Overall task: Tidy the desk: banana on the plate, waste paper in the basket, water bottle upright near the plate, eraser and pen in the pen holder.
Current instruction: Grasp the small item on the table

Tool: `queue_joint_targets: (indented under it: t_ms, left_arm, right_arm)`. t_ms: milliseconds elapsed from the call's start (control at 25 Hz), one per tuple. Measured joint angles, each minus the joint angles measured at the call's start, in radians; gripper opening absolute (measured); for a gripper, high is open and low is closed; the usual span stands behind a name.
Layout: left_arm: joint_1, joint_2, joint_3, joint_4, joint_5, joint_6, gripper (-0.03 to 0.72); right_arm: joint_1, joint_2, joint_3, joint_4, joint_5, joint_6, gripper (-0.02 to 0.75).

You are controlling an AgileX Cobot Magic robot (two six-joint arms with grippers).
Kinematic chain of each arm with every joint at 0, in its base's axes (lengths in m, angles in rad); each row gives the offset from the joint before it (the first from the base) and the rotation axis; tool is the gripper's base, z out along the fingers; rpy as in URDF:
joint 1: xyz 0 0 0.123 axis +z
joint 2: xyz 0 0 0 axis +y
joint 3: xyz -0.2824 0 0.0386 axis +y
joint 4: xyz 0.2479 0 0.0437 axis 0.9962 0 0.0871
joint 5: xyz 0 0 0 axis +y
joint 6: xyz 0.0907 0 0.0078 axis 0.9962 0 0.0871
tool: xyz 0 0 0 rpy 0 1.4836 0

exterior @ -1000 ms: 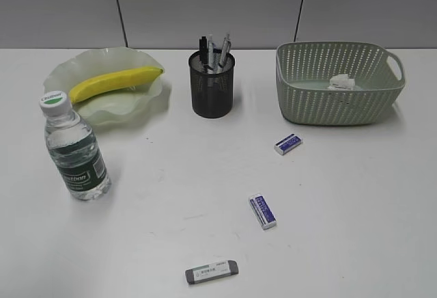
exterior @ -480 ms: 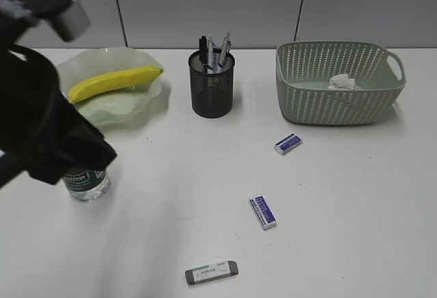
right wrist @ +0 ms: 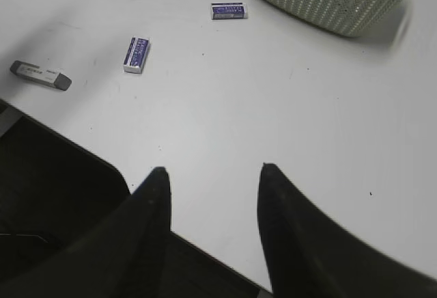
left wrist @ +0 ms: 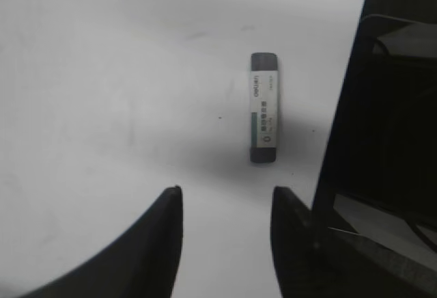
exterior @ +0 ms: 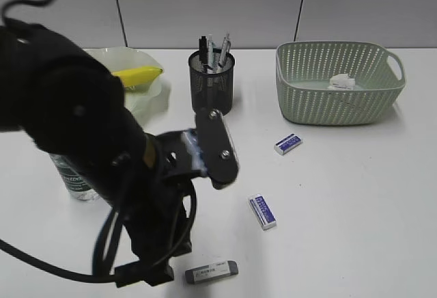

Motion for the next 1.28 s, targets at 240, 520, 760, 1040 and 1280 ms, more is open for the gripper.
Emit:
queue_joint_targets:
  t_ms: [240,520,760,1040,1280]
  left_arm:
    - [-0.062,0.164,-0.102,-0.026,0.001,0.0,0.425]
    - [-0.079,0.266,-0.164,-0.067,0.0,0.0,0.437]
    - [-0.079,0.347,-0.164,-0.066,0.0,-0.004,0.437]
    - [-0.079,0.387,-0.171,-0.037,-0.043,-0.006,0.187]
    - [-0.079,0.384,-0.222,-0.023,-0.049,-0.007,0.139]
  right_arm:
    - [0.0,0.0,0.0,0.0,0.001,0.0,0.323]
    - [0.0,0.0,0.0,0.0,0.001,0.0,0.319]
    - [0.0,0.0,0.0,0.0,0.001,0.0,0.319]
    - [0.0,0.0,0.0,0.0,0.001,0.0,0.317]
    - [0.0,0.0,0.0,0.0,0.001,0.0,0.317]
